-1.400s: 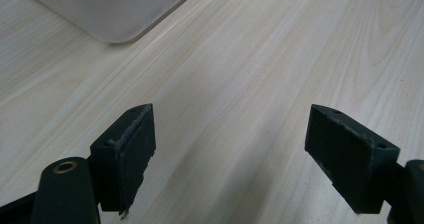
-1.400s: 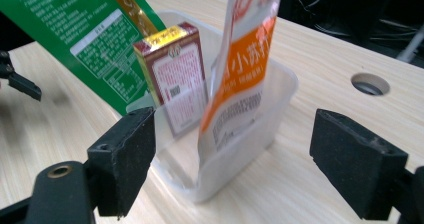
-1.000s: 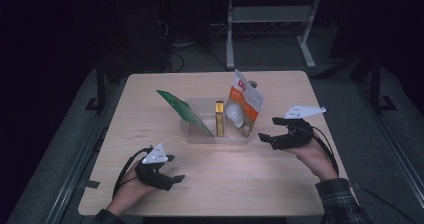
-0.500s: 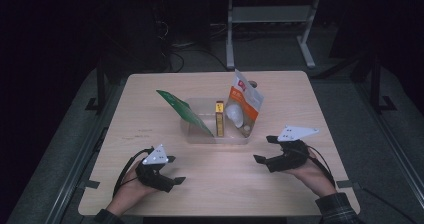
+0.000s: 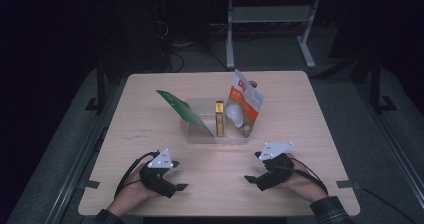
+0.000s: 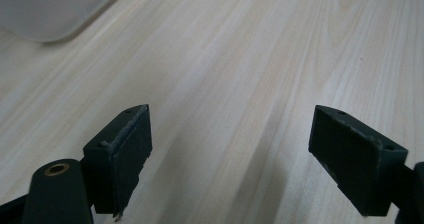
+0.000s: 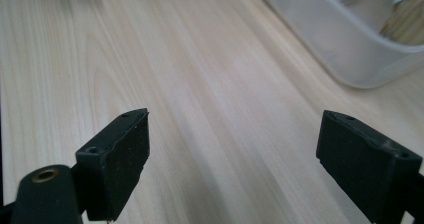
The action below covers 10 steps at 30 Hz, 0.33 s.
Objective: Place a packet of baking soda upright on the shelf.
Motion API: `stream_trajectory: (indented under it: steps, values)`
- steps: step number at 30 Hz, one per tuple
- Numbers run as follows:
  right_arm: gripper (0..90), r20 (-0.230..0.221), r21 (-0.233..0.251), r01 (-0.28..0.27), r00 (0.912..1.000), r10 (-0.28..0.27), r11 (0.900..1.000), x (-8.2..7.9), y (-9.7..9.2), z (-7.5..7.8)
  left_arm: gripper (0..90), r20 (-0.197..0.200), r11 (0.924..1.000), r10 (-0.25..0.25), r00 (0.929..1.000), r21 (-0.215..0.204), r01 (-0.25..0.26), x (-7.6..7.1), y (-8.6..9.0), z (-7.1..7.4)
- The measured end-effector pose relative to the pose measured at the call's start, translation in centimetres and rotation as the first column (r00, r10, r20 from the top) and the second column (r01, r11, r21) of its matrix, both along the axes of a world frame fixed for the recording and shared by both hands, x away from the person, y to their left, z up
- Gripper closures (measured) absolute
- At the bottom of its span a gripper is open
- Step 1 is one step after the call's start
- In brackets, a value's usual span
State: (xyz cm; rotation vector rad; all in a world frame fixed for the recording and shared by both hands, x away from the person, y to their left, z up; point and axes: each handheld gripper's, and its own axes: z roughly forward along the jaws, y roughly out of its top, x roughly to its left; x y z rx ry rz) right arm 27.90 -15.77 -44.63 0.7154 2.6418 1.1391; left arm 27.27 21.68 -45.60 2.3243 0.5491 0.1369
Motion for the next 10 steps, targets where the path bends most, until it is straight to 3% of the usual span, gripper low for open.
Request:
stream_trajectory:
  steps: [3,10]
  values:
    - [13.2,0.005,-0.023,-0.010,0.9999,0.010,0.9997,-0.13,0.25,-0.19,16.9,-0.006,1.0000,-0.004,1.0000,0.005,0.004,-0.08,-0.12,-0.08]
    - [13.2,0.004,-0.002,-0.003,1.0000,0.003,1.0000,-0.02,0.05,-0.11,17.0,-0.004,1.0000,-0.005,1.0000,0.007,0.005,0.00,-0.10,-0.07]
